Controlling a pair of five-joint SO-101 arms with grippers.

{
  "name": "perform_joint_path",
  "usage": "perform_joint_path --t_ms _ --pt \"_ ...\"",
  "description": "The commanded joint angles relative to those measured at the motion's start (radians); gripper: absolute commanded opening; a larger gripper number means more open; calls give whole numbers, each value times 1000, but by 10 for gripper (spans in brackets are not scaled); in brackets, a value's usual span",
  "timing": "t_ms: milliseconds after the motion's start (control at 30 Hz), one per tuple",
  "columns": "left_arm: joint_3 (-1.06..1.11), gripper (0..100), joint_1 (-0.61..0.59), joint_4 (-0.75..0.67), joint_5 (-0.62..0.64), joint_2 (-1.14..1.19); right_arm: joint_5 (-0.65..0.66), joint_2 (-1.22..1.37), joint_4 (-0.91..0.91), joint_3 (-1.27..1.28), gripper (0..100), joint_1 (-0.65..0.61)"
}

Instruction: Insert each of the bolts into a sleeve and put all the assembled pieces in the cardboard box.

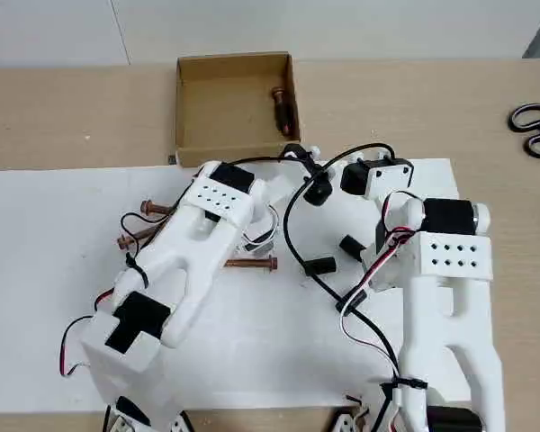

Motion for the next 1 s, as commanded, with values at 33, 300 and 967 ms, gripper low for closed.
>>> perform_joint_path --t_ms 33,300,967 --pt "-91 101 5 75 -3 -115 -6 -33 7 -18 5 7" --pt "-97 101 29 201 -5 -212 -8 -33 5 -18 5 7" --pt "51 101 23 143 -201 -141 -8 -33 5 -18 5 7"
